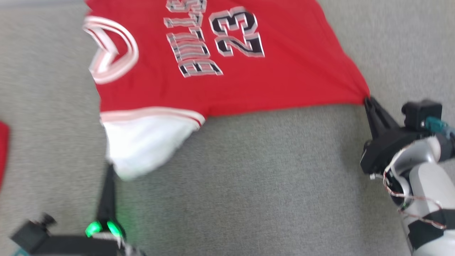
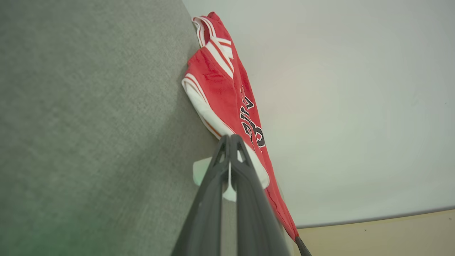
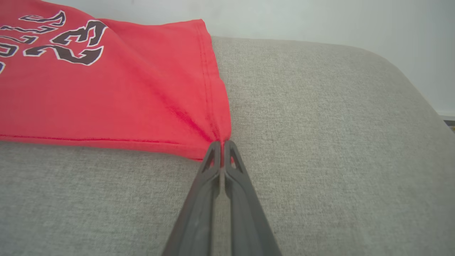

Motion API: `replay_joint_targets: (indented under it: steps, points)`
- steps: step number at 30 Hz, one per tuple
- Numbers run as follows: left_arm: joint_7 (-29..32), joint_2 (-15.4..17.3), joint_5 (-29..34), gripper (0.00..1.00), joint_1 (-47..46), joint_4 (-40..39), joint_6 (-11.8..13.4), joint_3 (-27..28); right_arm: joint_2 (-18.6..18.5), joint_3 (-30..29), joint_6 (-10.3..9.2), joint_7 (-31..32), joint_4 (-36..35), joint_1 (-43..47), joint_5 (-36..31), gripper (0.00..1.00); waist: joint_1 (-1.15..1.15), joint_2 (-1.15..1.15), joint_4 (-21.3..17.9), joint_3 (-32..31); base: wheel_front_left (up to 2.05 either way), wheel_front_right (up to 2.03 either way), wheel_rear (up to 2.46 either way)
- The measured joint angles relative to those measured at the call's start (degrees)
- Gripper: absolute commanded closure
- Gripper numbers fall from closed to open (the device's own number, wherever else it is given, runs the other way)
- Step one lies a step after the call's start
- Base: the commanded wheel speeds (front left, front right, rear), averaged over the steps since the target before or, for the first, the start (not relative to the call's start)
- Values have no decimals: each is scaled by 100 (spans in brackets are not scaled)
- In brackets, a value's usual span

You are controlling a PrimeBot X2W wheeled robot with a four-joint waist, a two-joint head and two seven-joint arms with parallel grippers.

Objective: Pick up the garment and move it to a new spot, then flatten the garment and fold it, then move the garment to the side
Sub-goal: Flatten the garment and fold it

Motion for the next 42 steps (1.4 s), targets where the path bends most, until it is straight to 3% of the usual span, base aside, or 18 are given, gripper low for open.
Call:
replay_joint_targets:
  steps: [4, 8, 14, 23, 31, 34, 42]
  points:
    - [334, 18, -836, 100, 594, -13, 9, -1, 242, -350, 0, 162, -104, 409, -12, 100, 0, 0, 163, -414, 0, 0, 0]
    - [486, 231, -1104, 100, 1058, -38, 11, 52, 457, -480, 0, 471, -300, 896, 66, 100, 0, 1, 297, -799, 0, 0, 0]
    - [887, 408, -1575, 100, 1554, -166, 11, -20, 474, -746, 0, 853, -611, 1525, 107, 100, 0, 0, 442, -1286, 0, 0, 0]
    - [1303, 594, -1635, 100, 1933, -8, 11, -283, 679, -1135, 0, 1858, -1211, 2752, -11, 100, 0, 1, 588, -1828, 0, 0, 0]
    - [2026, 932, -1900, 100, 2347, 165, 60, -544, 808, -1369, 0, 2215, -1649, 3257, -32, 100, 1, 2, 526, -2024, 0, 0, 0]
    - [2020, 1042, -1924, 100, 2423, 166, 163, -452, 828, -1395, 0, 2390, -1725, 3438, -90, 100, 1, 1, 519, -2063, 0, 0, 0]
    - [1522, 811, -1823, 100, 1997, -315, 46, -104, 972, -1359, 0, 1911, -2068, 3365, 158, 100, 1, 1, 513, -2081, 0, 0, 0]
